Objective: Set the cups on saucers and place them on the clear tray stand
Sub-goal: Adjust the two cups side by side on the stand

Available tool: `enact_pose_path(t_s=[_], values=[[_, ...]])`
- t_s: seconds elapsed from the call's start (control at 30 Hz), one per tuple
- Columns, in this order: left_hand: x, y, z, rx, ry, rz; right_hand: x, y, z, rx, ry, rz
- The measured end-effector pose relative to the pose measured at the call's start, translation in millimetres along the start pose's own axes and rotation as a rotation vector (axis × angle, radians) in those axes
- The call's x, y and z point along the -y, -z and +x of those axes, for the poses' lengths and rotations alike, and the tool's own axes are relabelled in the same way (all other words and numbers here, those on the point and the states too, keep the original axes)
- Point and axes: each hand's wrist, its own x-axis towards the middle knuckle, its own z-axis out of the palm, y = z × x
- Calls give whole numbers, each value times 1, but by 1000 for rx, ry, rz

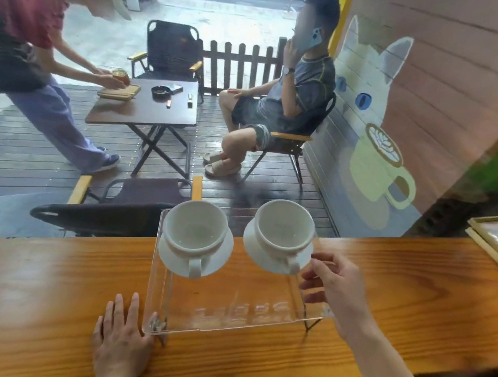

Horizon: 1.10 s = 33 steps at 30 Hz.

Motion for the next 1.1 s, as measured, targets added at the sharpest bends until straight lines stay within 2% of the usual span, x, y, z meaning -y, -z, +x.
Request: enact_pose_path(t_s=[0.17,0.43,1.1], values=[[-3,5,-3,12,-9,13,-22,-6,4,13,-194,56],[-1,-2,2,-28,41,12,-17,-18,17,-7,-349,222],[-6,0,4,-66,75,6,-18,-43,26,-152,-371,438]])
